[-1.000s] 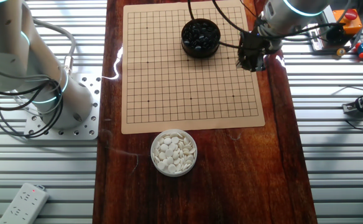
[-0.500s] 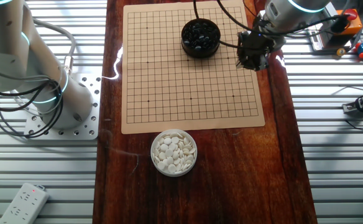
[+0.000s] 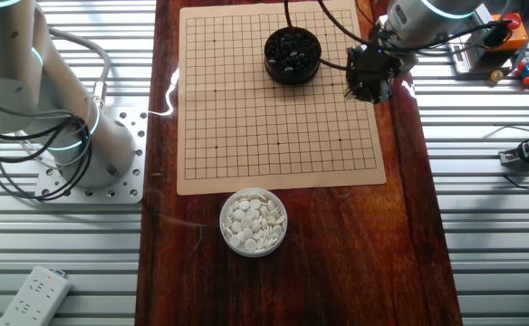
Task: Play the first move as black on the 3-4 point in the upper right corner of the Go board
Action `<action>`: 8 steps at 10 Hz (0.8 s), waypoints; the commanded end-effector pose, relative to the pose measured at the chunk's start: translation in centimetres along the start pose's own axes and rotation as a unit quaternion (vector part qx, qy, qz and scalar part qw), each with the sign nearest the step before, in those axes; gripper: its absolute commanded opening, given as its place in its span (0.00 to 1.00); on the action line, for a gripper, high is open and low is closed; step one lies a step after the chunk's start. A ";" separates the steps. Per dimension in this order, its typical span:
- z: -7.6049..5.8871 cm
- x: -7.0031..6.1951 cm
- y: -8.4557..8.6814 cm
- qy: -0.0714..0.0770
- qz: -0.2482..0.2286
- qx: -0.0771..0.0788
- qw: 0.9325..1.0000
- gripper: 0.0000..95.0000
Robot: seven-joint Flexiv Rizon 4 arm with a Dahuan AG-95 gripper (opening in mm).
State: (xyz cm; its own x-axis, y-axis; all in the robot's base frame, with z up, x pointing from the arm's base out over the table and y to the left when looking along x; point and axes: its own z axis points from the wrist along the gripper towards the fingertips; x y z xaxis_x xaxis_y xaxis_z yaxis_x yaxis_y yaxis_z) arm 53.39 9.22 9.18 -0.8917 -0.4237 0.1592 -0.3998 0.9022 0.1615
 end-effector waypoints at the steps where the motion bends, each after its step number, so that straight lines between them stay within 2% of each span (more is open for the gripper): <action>1: 0.0 0.0 0.0 0.003 -0.003 0.001 1.000 0.00; 3: 0.0 0.0 0.0 0.003 -0.010 0.000 1.000 0.00; 5: -0.2 0.0 0.6 -0.002 -0.012 -0.014 1.000 0.00; 6: -0.3 0.4 1.3 -0.001 -0.004 -0.023 1.000 0.00; 8: 0.1 1.1 3.3 0.011 0.022 -0.026 0.999 0.00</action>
State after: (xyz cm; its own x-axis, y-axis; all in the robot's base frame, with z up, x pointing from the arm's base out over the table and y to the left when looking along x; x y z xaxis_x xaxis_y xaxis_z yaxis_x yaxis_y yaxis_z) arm 51.20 11.74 9.81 -0.8973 -0.4092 0.1659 -0.3707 0.9022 0.2204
